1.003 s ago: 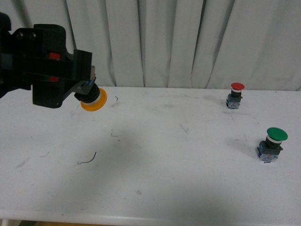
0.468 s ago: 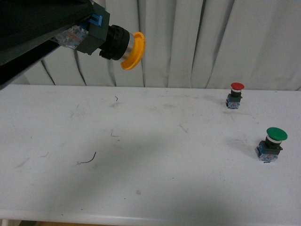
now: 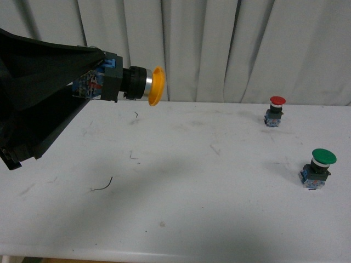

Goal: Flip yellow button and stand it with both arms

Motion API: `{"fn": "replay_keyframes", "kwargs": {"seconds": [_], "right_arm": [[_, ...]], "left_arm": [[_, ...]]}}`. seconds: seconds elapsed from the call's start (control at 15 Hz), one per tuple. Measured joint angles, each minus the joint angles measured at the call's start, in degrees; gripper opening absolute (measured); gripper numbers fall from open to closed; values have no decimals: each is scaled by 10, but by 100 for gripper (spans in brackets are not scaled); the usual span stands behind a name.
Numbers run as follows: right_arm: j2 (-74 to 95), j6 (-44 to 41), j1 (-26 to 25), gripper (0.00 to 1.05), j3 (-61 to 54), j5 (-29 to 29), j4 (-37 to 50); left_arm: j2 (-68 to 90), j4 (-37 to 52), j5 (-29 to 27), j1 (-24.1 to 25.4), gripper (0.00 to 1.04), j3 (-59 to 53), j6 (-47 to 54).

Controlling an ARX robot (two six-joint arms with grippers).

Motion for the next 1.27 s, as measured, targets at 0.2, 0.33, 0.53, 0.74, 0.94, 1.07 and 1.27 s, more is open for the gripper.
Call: {"fn": "replay_keyframes", "kwargs": {"seconds": [0.2, 0.33, 0.53, 0.74, 0.94, 1.07, 1.27], "right_arm": [[0, 0, 0, 98, 0, 0, 0], [0, 0, 0, 98, 0, 0, 0], [94, 4, -68, 98, 5, -145, 151], [490, -16, -42, 98, 112, -240, 518], [786, -58, 26, 98, 312, -183, 627], [932, -71, 38, 98, 432, -147, 582], [997, -52, 39, 98, 509, -146, 548]], "left_arm": [[-10, 1, -2, -8, 35, -9, -19], [-25, 2, -9, -5, 35, -9, -21], [-27, 1, -14, -13, 35, -9, -20], [-39, 1, -23, -23, 35, -9, -15], [-48, 2, -26, -27, 35, -8, -9], [-46, 1, -30, -27, 35, -7, -2], [-46, 1, -31, -28, 35, -6, 1]]}}
